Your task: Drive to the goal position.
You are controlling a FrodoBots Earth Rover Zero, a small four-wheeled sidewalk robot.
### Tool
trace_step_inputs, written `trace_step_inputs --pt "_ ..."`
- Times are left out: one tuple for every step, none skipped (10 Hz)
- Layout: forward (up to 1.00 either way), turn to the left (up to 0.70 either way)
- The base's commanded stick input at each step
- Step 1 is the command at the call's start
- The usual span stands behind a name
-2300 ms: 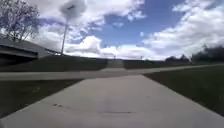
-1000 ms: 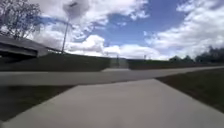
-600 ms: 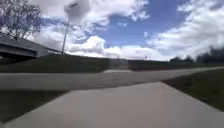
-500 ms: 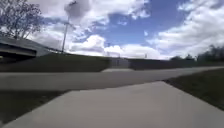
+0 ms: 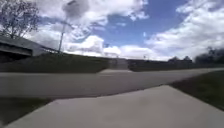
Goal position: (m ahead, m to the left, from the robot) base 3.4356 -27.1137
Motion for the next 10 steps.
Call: trace_step_inputs --pt "1.0 -0.16" --pt "1.0 -0.16" --pt "1.0 -0.16" --pt "1.0 -0.16" --pt "1.0 -0.16" --pt "1.0 -0.16" --pt "1.0 -0.16" --pt "1.0 -0.16" --pt "1.0 -0.19" --pt "1.0 -0.24"
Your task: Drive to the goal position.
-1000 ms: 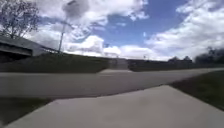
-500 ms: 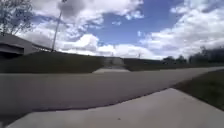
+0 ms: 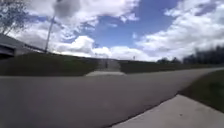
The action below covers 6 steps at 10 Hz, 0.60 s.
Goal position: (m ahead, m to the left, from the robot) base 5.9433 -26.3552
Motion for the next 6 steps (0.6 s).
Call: trace_step_inputs --pt "1.0 -0.28" --pt "1.0 -0.33" --pt "1.0 -0.35" --pt "1.0 -0.38" --pt "1.0 -0.38" --pt "1.0 -0.39"
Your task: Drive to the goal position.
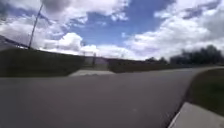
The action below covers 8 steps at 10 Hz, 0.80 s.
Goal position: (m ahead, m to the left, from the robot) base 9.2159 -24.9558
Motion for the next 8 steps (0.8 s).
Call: trace_step_inputs --pt "1.0 -0.39" --pt "1.0 -0.4" --pt "1.0 -0.4" --pt "1.0 -0.4" --pt "1.0 -0.4" --pt "1.0 -0.4" --pt "1.0 -0.4" --pt "1.0 -0.4"
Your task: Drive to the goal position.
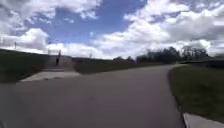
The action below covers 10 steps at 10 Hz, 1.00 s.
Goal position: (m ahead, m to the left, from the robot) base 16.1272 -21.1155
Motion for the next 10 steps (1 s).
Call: trace_step_inputs --pt "1.0 -0.4" --pt "1.0 -0.4" --pt "1.0 -0.4" --pt "1.0 -0.38" --pt "1.0 -0.24" --pt "1.0 -0.17" --pt "1.0 -0.04" --pt "1.0 -0.01" --pt "1.0 0.0" --pt "1.0 0.0"
